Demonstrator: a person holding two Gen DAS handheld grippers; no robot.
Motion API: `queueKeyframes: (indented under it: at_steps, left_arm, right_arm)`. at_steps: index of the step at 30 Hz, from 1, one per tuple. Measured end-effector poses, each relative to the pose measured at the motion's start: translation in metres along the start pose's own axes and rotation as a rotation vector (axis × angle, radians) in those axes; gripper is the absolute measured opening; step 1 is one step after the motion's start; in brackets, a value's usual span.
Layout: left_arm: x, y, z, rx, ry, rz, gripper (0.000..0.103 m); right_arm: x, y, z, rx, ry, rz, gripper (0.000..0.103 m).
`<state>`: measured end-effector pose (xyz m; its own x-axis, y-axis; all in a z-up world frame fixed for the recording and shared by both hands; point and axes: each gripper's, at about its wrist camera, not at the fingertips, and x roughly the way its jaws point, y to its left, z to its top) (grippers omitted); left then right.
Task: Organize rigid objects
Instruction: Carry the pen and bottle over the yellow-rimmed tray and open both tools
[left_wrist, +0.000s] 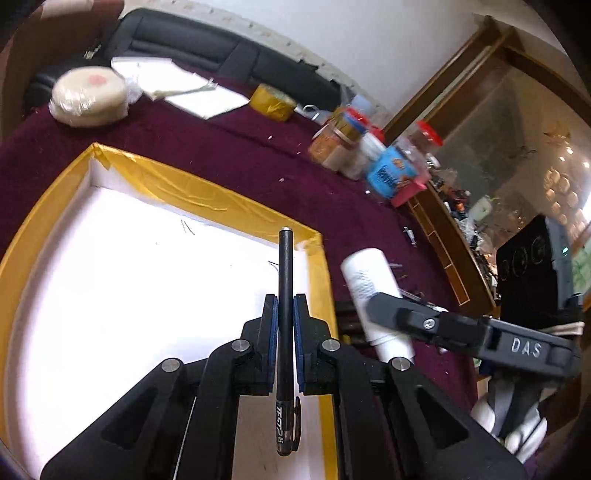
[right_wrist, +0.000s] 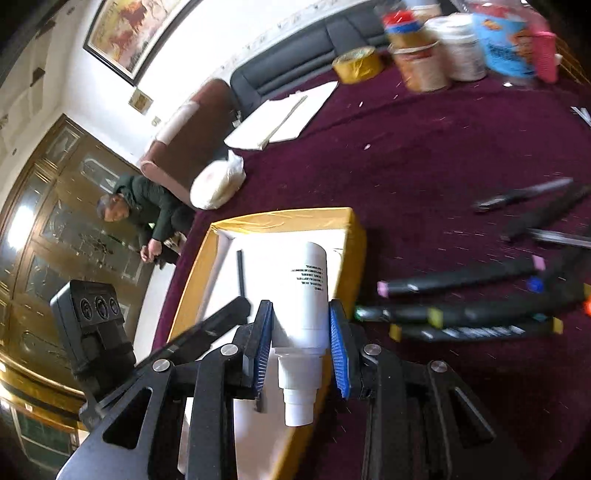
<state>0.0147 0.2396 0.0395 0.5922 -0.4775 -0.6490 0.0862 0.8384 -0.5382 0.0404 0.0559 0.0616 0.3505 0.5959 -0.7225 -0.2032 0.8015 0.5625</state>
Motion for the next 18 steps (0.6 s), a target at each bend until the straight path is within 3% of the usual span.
queueKeyframes:
  at_steps: [7,11,14,18]
  left_arm:
    - [0.016,0.031,-0.002,-0.130,-0.002,0.002,0.006]
    - [0.011,0.040,-0.008,-0.172,-0.003,0.002,0.012]
    - [0.006,0.048,-0.018,-0.219,0.003,0.032,0.024]
    - [-0.003,0.055,-0.033,-0.276,-0.017,0.002,0.024]
  right_arm:
    - [0.038,0.012,0.008,-0.021,0.038,-0.069,0.027]
    - [0.045,0.015,0.008,-0.056,0.031,-0.156,0.027]
    - [0.030,0.025,0.001,-0.113,-0.005,-0.200,0.028]
    - [-0.011,0.044,-0.018,-0.255,-0.125,-0.343,0.043]
